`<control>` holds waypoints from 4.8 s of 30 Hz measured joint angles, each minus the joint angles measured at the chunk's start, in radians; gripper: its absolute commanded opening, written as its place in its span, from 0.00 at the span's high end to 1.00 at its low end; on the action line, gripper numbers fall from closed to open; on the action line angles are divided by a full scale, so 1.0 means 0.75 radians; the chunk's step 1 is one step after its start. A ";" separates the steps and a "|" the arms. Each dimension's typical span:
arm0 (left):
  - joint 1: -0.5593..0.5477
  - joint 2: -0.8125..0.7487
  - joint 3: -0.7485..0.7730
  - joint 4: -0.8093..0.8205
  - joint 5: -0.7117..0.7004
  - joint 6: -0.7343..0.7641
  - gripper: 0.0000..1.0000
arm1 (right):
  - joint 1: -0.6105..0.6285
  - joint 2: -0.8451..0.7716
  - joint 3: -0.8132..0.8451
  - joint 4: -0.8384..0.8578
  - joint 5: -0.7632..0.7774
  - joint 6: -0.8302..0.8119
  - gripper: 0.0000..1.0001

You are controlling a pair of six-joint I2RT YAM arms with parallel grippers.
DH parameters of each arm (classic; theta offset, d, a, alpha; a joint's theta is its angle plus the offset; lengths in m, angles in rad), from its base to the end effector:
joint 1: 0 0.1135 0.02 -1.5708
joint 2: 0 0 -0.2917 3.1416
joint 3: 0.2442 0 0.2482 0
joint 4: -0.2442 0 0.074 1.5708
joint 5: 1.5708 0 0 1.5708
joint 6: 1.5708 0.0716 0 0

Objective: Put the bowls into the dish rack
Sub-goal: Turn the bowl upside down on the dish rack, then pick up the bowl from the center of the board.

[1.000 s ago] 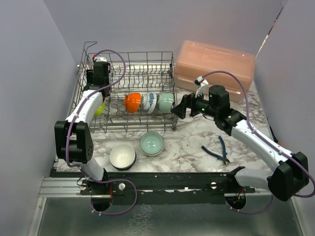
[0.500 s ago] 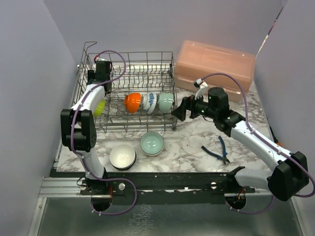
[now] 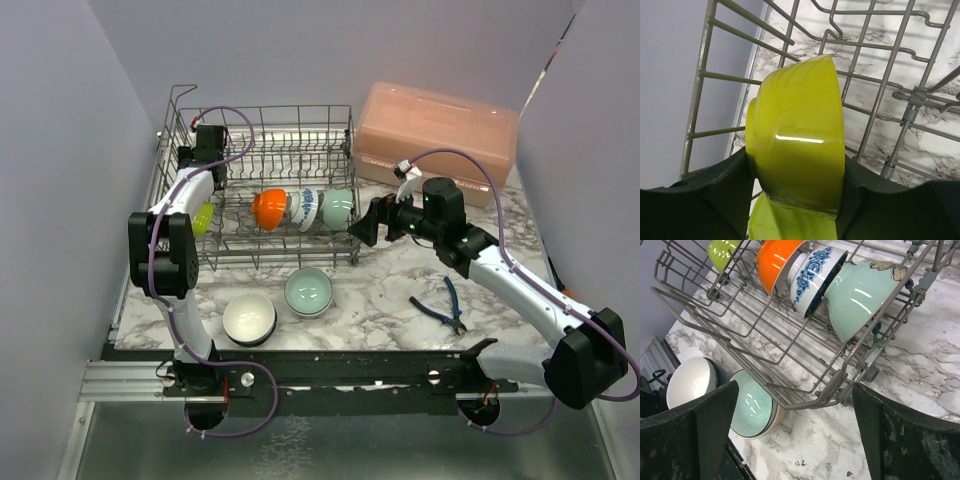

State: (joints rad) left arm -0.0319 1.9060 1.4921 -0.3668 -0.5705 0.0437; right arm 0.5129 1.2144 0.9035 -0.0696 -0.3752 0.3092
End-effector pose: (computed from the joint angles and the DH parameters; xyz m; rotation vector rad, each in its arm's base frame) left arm 0.4570 0.0241 0.2526 -0.1920 2.2837 0.6726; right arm 0.2454 0.1683 0.3181 -0.4631 1.9809 0.8969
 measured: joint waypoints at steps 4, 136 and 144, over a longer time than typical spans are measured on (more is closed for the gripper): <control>0.000 0.007 0.001 -0.004 0.000 -0.006 0.80 | 0.000 0.000 -0.001 -0.001 0.000 -0.006 0.00; 0.183 -0.750 -0.677 1.165 1.652 -0.877 0.01 | 0.954 0.889 0.584 -0.195 0.446 0.014 0.61; 0.183 -0.750 -0.679 1.166 1.652 -0.877 0.01 | 0.972 0.940 0.647 -0.260 0.559 -0.018 0.86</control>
State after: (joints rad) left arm 0.1055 1.3434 0.9833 0.5076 0.6682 -0.6144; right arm 1.2419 1.9194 1.3891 -0.2649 0.0444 0.2958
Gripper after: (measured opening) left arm 0.987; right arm 0.176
